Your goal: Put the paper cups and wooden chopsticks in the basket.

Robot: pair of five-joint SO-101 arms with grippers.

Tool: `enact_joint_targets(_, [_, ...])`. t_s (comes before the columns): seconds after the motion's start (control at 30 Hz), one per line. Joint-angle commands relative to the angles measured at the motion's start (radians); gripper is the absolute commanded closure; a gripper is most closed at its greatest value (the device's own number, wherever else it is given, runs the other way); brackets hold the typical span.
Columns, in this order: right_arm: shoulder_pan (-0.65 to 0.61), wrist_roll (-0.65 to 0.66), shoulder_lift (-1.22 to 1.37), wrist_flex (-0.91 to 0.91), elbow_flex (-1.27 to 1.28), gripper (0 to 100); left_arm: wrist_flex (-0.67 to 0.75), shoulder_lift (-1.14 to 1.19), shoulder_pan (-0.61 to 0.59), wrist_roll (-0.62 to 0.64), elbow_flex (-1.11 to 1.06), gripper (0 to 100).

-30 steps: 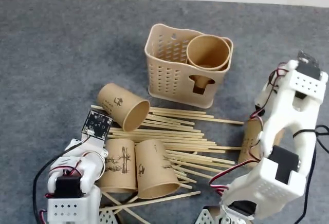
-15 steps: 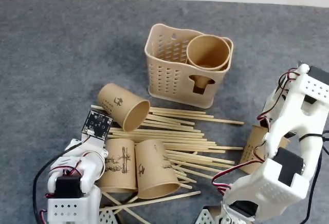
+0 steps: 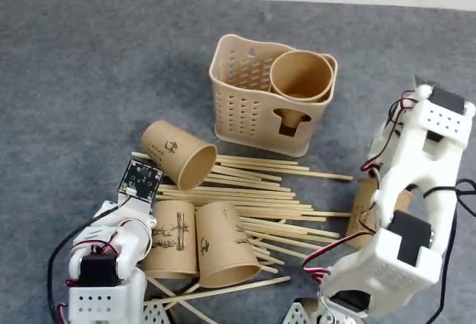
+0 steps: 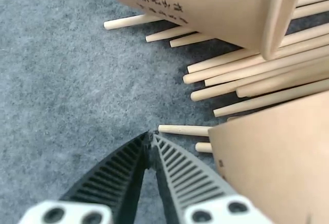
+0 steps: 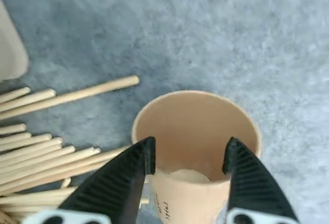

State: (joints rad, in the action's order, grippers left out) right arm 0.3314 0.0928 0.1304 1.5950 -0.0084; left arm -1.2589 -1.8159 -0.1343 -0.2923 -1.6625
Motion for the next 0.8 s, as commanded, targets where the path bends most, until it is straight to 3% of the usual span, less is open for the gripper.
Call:
enact_joint_targets(0.0, [-0.035, 0.012, -0.016, -0.027, -0.054, 77.7, 0.018, -0.004, -0.01, -0.006, 0.016, 100])
enact_joint_targets(0.47, [-0.14, 0.006, -0.005, -0.027, -0.11, 77.7, 0.018, -0.004, -0.01, -0.006, 0.016, 100])
enact_joint_targets(0.77, [-0.108, 0.014, 0.119, -0.025, -0.045, 77.8, 0.018, -0.004, -0.01, -0.006, 0.016, 100])
